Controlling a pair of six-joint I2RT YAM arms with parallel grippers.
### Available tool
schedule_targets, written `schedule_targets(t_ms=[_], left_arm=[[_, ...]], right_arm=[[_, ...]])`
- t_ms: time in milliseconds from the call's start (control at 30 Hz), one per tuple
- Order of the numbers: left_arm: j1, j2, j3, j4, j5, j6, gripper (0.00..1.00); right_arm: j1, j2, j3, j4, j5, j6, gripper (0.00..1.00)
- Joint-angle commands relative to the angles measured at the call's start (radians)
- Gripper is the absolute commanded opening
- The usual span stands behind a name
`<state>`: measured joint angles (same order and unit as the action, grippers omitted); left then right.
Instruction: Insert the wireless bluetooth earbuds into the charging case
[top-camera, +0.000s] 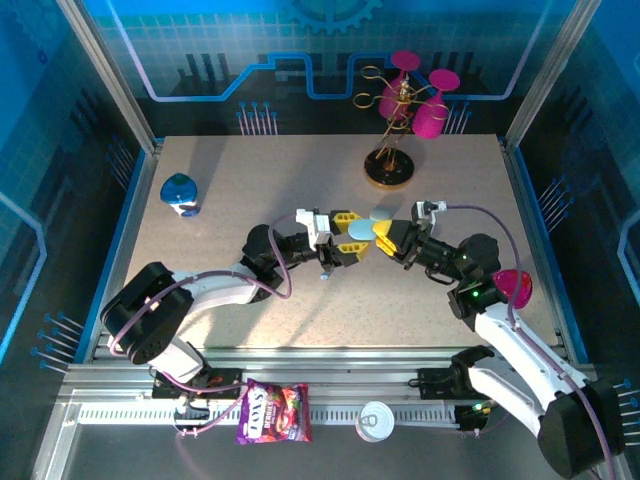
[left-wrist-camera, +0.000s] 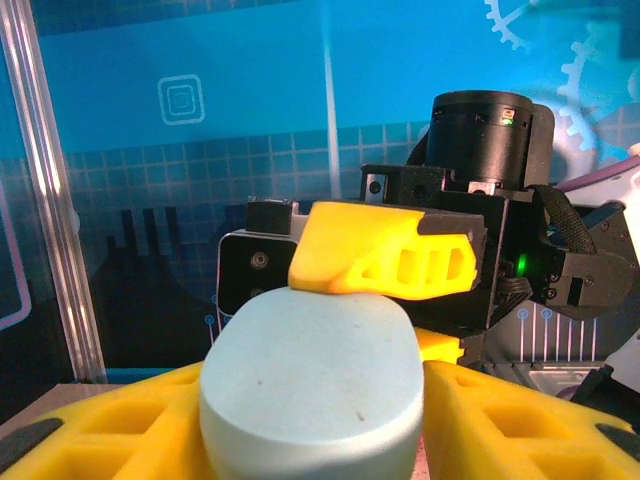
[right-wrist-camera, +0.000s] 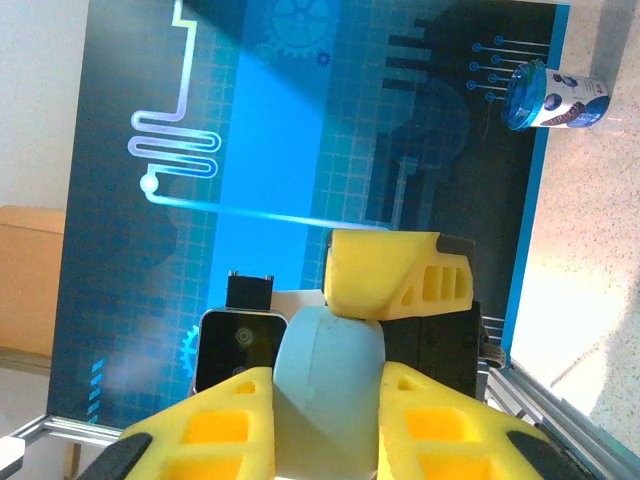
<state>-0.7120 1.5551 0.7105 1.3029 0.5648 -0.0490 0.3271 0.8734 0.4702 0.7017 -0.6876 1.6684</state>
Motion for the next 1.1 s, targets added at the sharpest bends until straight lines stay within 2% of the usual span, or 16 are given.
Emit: schedule_targets(t_ms=[0,300,633,900,967,1067], left_arm=[[-0.007,0.012,0.028,0.016,0.002,0.018,0.52],[-0.007,0.012,0.020,0.016,-0.002,0.023,0.56],[-0.006,-0.006,0.022,0.009,0.003,0.021,0.37],[-0.006,-0.010,0.020,0.010,0.006,0.013,0.31],[-0.007,-0.013,0.016,0.006,0.007,0.017,0.29],[-0.007,-0.018,0.013,-0.001,0.004,0.017,0.27]], right_arm=[[0.013,0.004,0.010,0.056,0.006,0.013,0.19],[0.015,0.037,0.004,0.151,0.003,0.060,0.19],[0.015,0.018,-0.009,0.105,0.008,0.039,0.19],[0.015,0.003,-0.005,0.034,0.013,-0.003,0.20],[0.015,-0.003,-0.004,0.018,0.016,-0.014,0.25],[0.015,-0.020,0.001,-0.035,0.030,-0.054,0.47]])
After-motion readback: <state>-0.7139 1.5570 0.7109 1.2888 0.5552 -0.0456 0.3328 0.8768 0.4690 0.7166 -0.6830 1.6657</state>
